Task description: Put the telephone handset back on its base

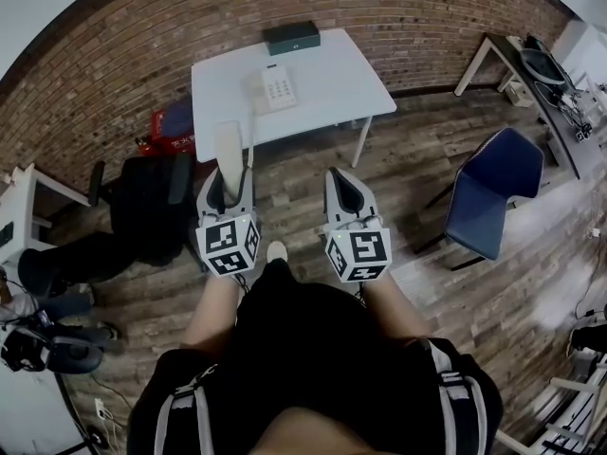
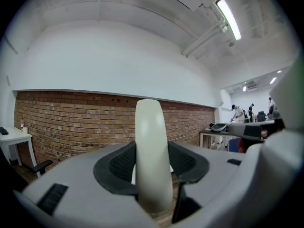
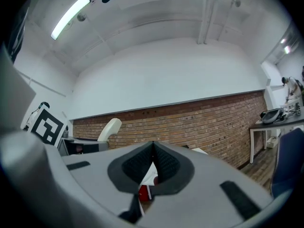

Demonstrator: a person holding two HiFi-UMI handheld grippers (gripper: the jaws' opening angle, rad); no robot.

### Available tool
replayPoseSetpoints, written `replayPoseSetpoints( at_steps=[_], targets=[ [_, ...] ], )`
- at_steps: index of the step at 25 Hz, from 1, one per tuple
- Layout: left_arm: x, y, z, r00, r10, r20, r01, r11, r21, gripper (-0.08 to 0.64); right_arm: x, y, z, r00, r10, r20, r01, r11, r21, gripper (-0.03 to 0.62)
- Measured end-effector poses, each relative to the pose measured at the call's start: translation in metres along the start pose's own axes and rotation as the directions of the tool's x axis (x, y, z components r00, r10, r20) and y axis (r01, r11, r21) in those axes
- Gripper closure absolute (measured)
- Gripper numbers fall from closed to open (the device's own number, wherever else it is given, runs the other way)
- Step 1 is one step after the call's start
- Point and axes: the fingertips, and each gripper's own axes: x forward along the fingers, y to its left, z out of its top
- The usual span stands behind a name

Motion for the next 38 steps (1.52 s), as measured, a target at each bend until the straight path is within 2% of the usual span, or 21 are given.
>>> replayPoseSetpoints(
  at_steps=[6, 14, 26, 38],
  targets=[
    [0.012, -0.003, -0.005, 1.000, -0.013, -0.020, 0.013, 1.000, -0.020, 0.351, 0.009, -0.013, -0.002, 1.000, -0.008, 0.005, 0.008, 0.999, 0.036, 0.598],
    [0.052, 0.008, -0.006, 1.000, -0.016, -0.007, 0.016, 0.999, -0.035, 0.351, 0.044, -0.032, 0.000, 1.000, -0.021, 0.023, 0.021, 1.000, 0.010, 0.598],
    [0.145, 0.020, -0.028, 0.998, -0.021, -0.060, 0.015, 0.995, -0.099, 0.351, 0.128, -0.064, -0.013, 1.000, 0.000, -0.025, -0.001, 0.999, -0.050, 0.598],
    [0.262, 0.037, -0.025, 0.994, -0.030, -0.102, 0.016, 0.990, -0.141, 0.351, 0.236, -0.105, -0.007, 0.998, 0.025, -0.054, -0.029, 0.997, -0.077, 0.598]
  ],
)
